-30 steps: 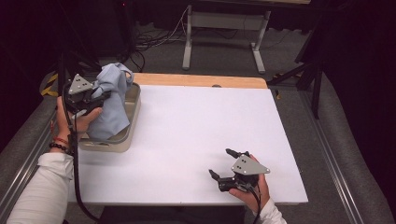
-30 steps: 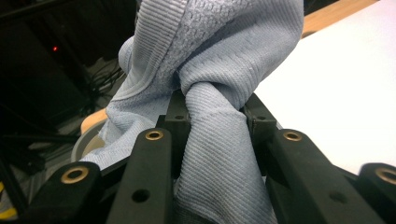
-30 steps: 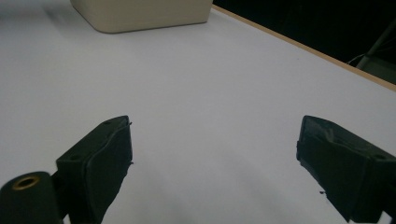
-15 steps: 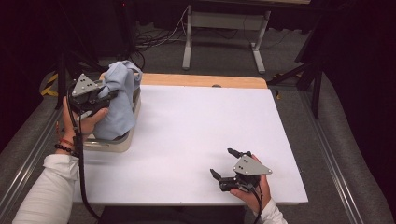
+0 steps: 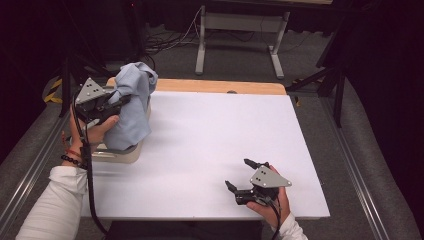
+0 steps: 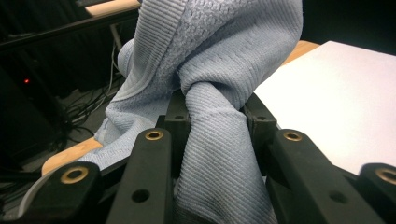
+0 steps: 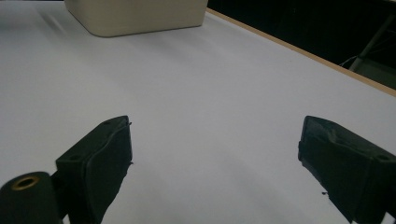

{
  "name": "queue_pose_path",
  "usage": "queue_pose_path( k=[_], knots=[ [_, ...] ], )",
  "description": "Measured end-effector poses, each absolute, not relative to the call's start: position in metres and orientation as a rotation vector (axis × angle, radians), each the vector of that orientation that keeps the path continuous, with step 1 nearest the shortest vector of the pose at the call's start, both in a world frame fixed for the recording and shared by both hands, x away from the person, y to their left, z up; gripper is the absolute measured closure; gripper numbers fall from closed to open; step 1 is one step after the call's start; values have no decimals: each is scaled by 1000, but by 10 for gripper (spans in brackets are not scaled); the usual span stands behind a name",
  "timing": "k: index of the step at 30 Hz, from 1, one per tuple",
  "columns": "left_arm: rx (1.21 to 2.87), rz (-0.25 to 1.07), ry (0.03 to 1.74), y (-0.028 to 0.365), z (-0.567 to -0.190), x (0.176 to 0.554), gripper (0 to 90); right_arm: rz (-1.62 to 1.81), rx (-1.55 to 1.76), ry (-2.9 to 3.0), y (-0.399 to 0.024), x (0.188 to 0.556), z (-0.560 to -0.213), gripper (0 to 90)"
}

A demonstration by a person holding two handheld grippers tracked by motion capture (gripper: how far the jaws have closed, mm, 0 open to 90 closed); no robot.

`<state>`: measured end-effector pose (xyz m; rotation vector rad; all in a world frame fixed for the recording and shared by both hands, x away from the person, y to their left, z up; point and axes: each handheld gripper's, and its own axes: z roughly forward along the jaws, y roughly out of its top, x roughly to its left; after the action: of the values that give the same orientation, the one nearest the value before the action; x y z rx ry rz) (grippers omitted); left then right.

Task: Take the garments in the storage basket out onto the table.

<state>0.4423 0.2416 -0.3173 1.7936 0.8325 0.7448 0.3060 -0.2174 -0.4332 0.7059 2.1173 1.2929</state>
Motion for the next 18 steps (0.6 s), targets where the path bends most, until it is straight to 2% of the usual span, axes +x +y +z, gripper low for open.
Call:
queue_pose_path(
  k=[18],
  knots=[
    [1772, 704, 742, 215, -303, 432, 693, 1291, 701, 2106, -220, 306, -432, 107]
  ],
)
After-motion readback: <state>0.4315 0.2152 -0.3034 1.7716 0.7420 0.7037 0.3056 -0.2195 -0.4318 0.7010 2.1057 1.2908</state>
